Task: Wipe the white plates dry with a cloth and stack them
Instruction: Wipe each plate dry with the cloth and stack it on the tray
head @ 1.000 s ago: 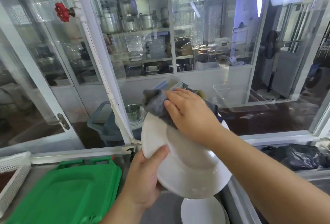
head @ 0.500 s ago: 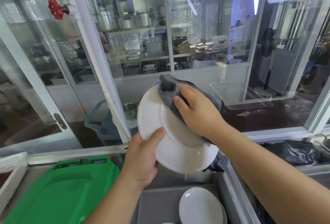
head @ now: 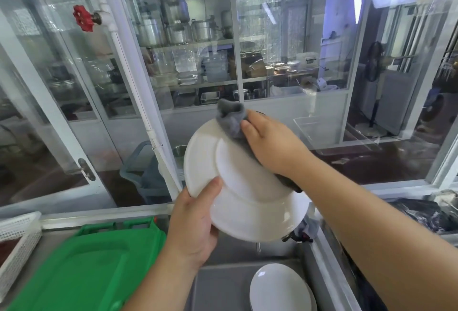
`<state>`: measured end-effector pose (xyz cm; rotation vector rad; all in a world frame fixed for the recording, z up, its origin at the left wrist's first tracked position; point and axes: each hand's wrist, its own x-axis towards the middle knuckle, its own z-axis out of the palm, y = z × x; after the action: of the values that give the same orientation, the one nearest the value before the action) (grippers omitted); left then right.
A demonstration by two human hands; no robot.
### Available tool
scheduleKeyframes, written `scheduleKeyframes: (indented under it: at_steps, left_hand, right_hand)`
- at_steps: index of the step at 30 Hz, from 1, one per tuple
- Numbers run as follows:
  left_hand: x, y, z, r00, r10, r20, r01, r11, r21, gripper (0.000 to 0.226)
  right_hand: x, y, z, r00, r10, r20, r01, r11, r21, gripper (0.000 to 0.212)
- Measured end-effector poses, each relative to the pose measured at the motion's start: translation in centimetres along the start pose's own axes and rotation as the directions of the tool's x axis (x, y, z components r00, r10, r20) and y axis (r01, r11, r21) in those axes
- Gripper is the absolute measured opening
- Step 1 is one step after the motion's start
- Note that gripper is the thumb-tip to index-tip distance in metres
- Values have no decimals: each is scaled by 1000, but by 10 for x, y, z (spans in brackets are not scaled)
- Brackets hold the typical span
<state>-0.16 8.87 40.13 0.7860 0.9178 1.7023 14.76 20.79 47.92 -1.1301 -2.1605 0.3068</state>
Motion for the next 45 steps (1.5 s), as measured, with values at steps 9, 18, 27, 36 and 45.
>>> scheduleKeyframes:
  at_steps: [9,18,27,36,45]
  left_hand:
    - [4,-1,-2,993,114,-34,-114,993,10,36]
    - [8,-7,-1,975,221,-8,-221,974,60,41]
    - [-3,-20,12,980,196,31,-198,977,86,43]
    - [12,33,-3,985,-64,163,73,996,-48,47]
    - [18,54,-13,959,-230,165,201,964,173,50]
  right_hand:
    - [-44,39,14,841,541,18,-457,691,559,44]
    - [-90,16,56,681,626,379,-268,-268,925,45]
    - [-95,1,70,729,550,408,-173,-429,886,53]
    - [-76,36,20,663,734,148,-235,16,972,31]
    - [-68,60,-21,771,626,115,-368,292,882,32]
